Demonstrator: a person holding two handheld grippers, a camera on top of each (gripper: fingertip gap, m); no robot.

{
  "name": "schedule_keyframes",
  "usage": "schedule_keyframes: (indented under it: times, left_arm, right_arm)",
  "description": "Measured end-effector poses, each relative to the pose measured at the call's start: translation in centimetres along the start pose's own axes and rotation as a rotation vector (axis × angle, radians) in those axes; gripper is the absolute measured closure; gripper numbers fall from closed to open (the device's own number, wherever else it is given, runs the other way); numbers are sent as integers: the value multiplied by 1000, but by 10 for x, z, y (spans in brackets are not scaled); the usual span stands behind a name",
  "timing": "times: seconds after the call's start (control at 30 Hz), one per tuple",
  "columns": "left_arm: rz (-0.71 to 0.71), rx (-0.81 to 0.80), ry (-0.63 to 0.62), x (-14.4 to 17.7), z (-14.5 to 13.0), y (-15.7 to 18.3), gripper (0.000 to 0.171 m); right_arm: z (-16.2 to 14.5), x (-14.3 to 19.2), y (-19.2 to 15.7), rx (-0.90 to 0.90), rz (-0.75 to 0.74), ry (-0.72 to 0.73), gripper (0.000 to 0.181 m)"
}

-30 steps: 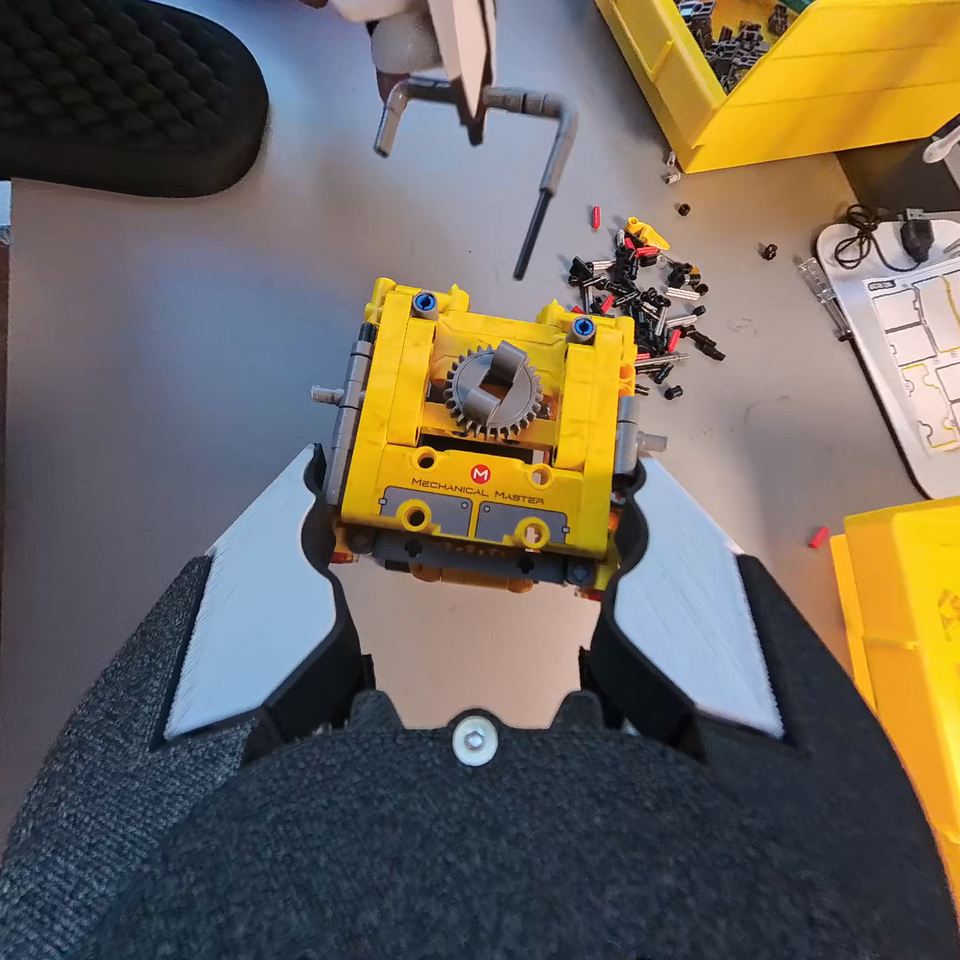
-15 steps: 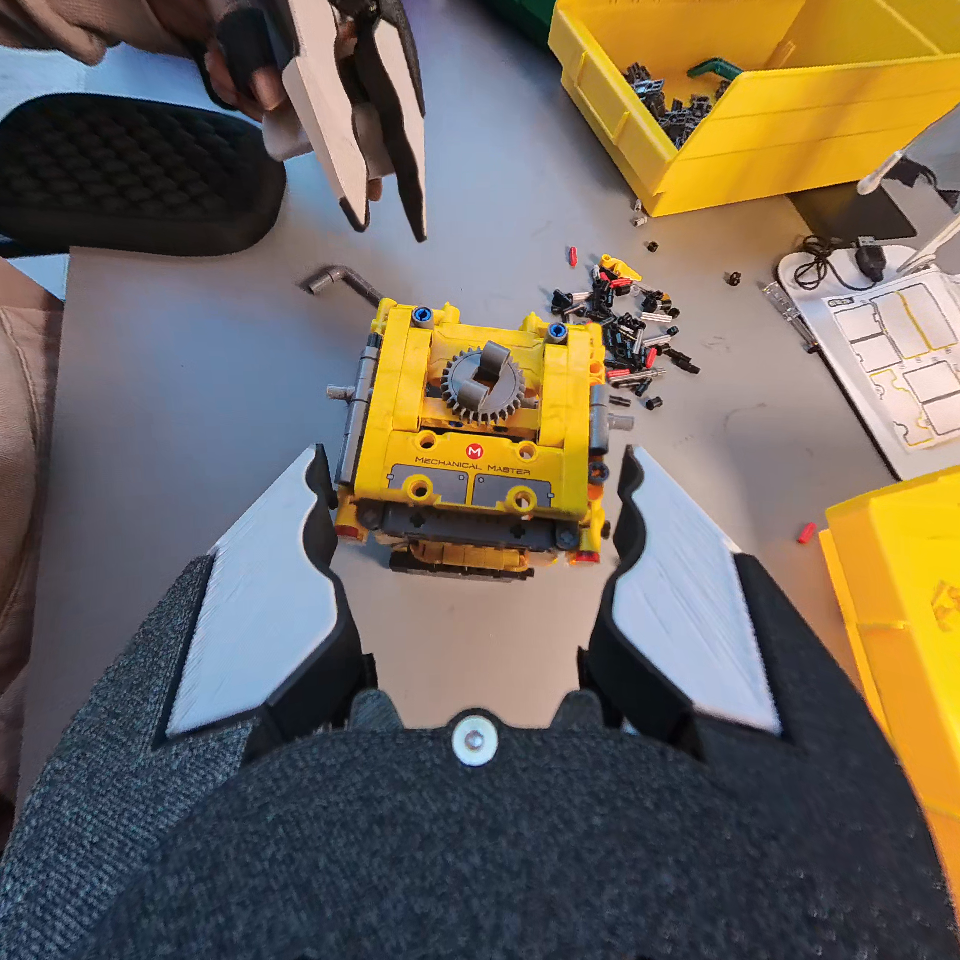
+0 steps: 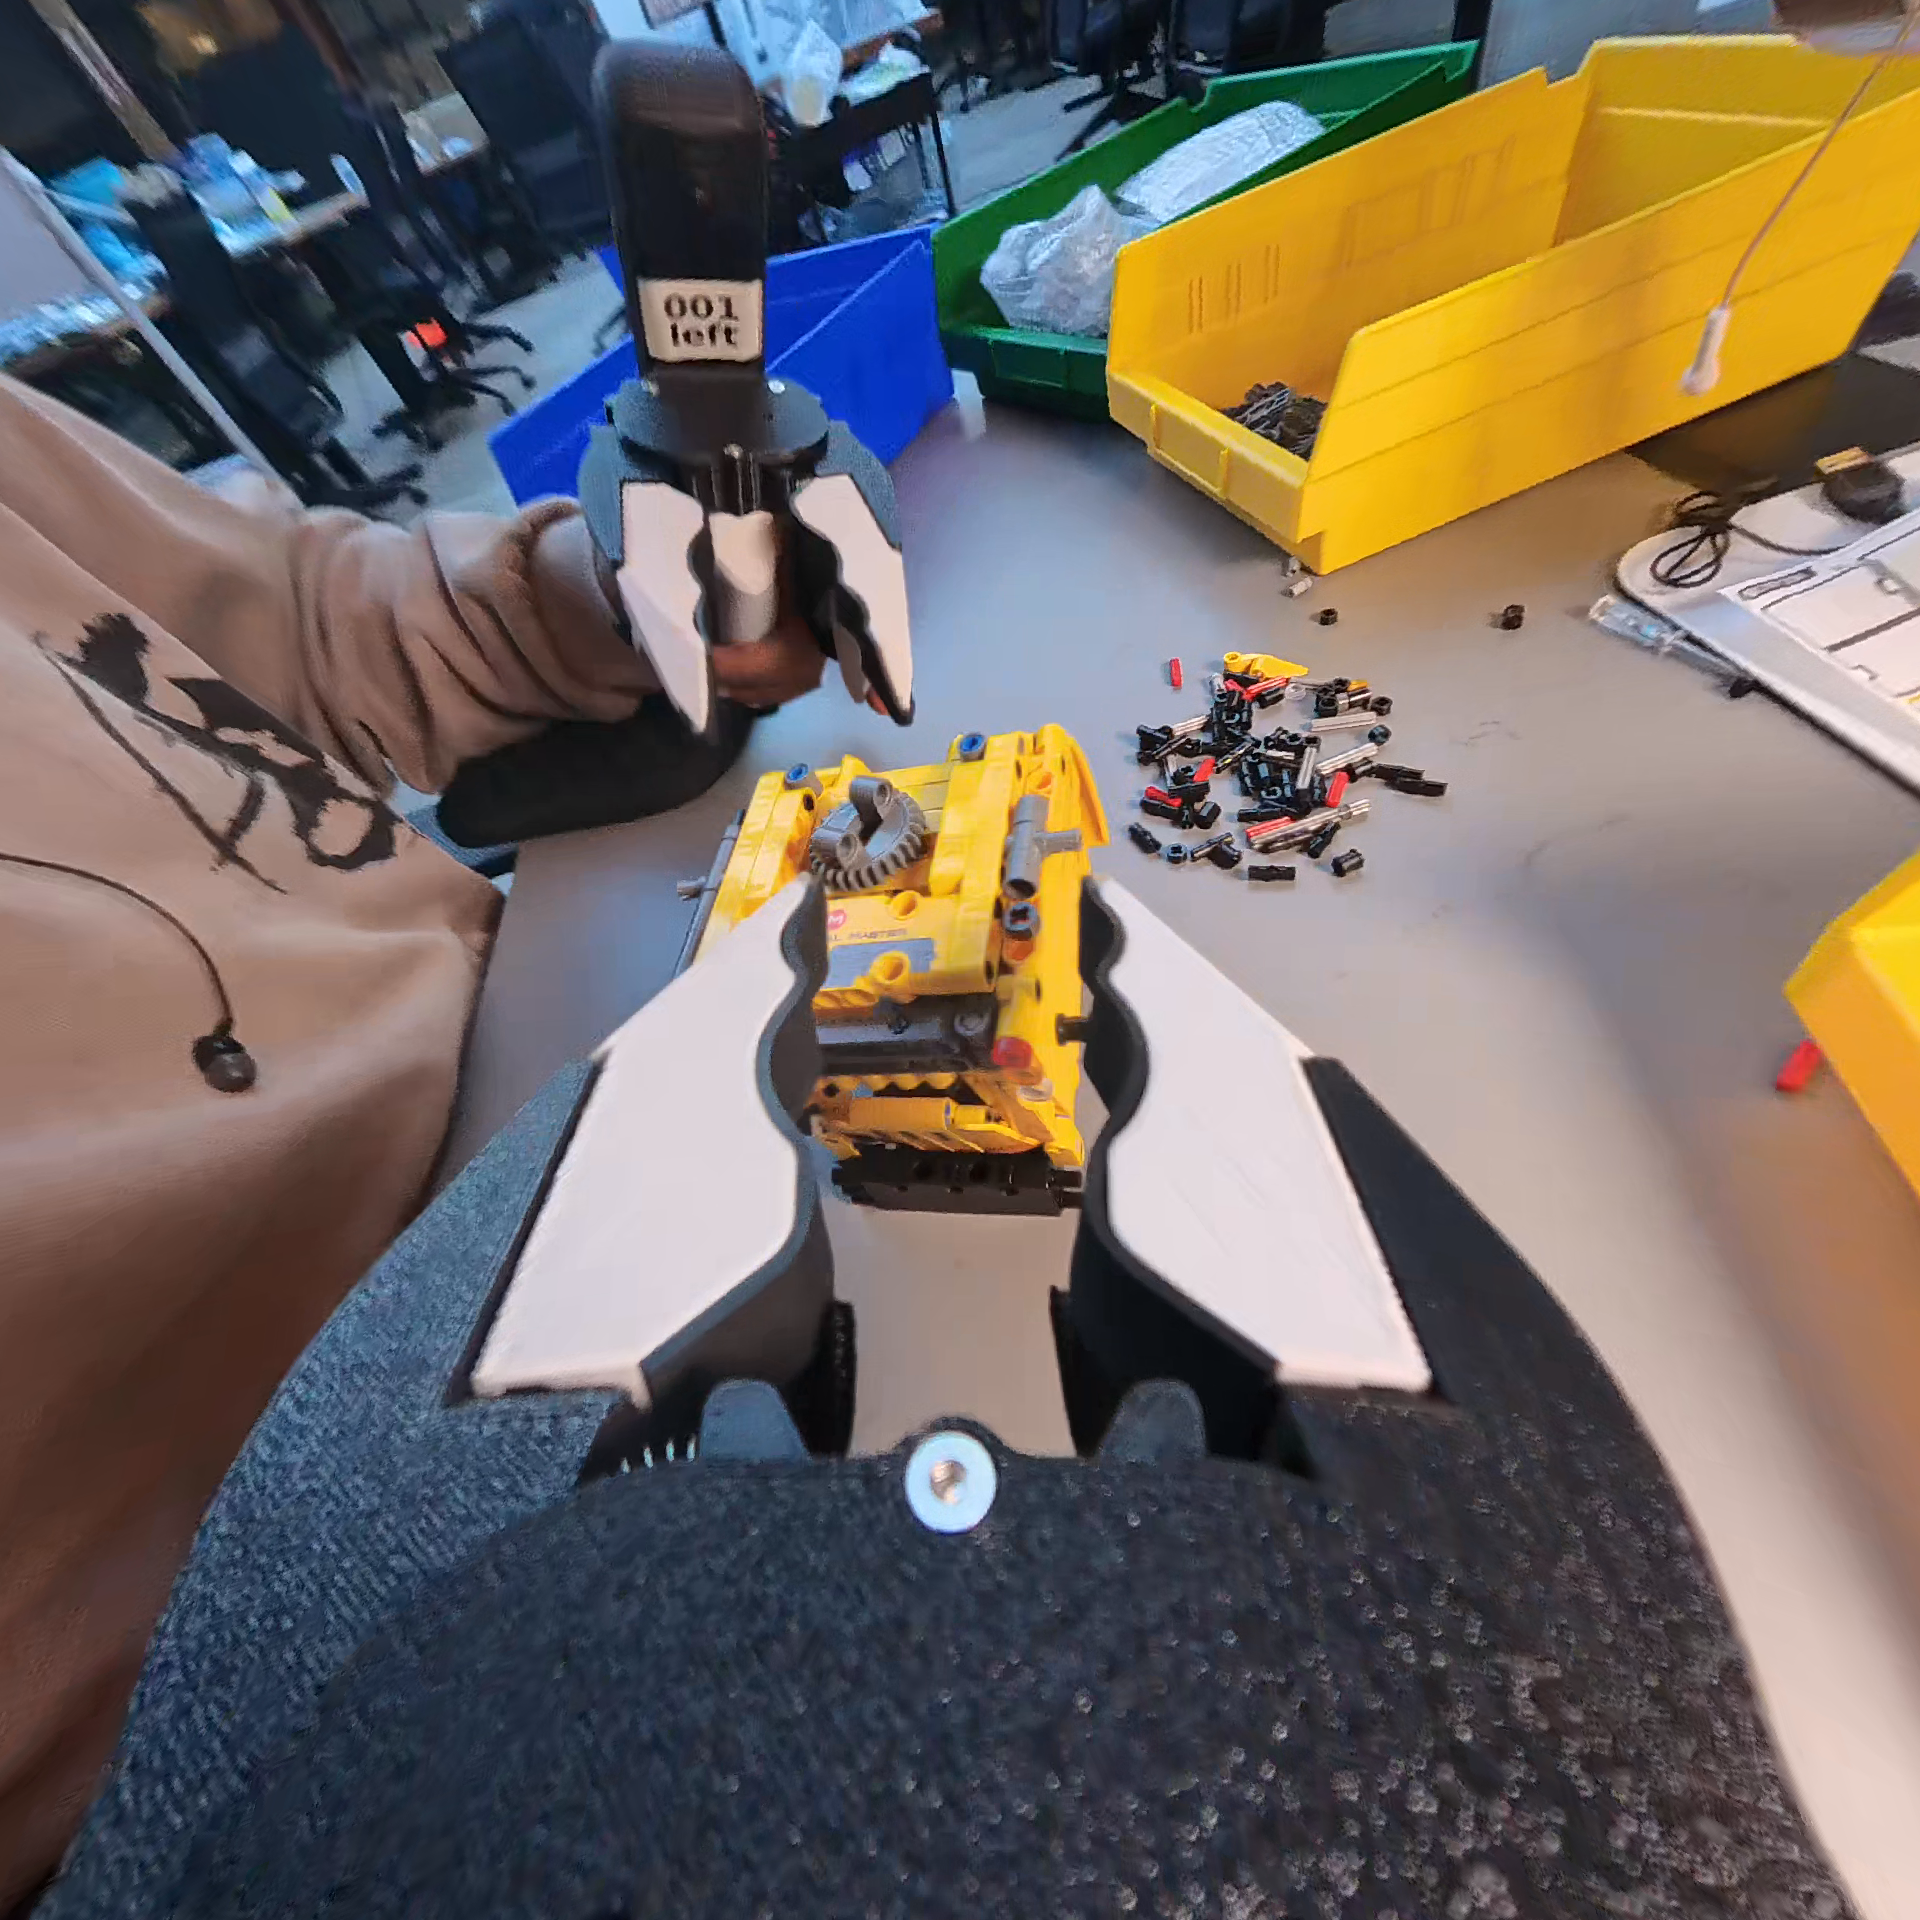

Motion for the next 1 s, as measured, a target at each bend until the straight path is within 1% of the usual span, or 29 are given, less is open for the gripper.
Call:
schedule_keyframes:
  times: [0.07,0.1,0.23,0.3,0.47,0.53,0.57,0.6,0.67,0.83,0.9,1.0]
  left_arm:
    - [-8,-43,15,-5,-2,2,118]
    - [-1,-74,14,-7,-4,3,119]
    - [55,-201,-10,-11,-9,8,125]
    - [53,-213,-12,-13,-12,9,130]
    - [59,-196,-7,-16,-14,8,136]
    - [72,-202,-6,-15,-15,7,142]
    - [75,-203,-4,-15,-15,7,145]
    - [73,-201,-3,-15,-15,7,145]
    - [70,-195,-1,-15,-16,8,146]
    - [64,-185,6,-15,-17,8,145]
    - [58,-181,3,-15,-17,7,146]
    - [61,-184,6,-15,-17,8,146]
  right_arm:
    - [1,2,11,-58,36,14,151]
    - [0,2,15,-74,46,11,156]
    - [-4,-3,23,-123,89,-26,165]
    - [-5,-3,23,-137,115,-20,172]
    - [-7,-3,27,-224,153,1,172]
    - [-8,-2,29,-265,170,11,173]
    - [-8,-1,30,-292,185,20,175]
    - [-9,0,32,-316,192,27,181]
    - [-11,0,34,-334,205,33,181]
    - [-7,-2,31,-254,163,-9,181]
    - [-6,-1,34,-235,132,-1,181]
    - [-5,-1,39,-237,123,20,181]
Point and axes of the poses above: each gripper's, where its closed fingertips meet, x back along the fingers, z out of its top, y = z × x across the jaws, the point moved 9 cm from there along x, back along the fingers, and after that the axes turned 11 degrees about z, right-handed, at the moved point
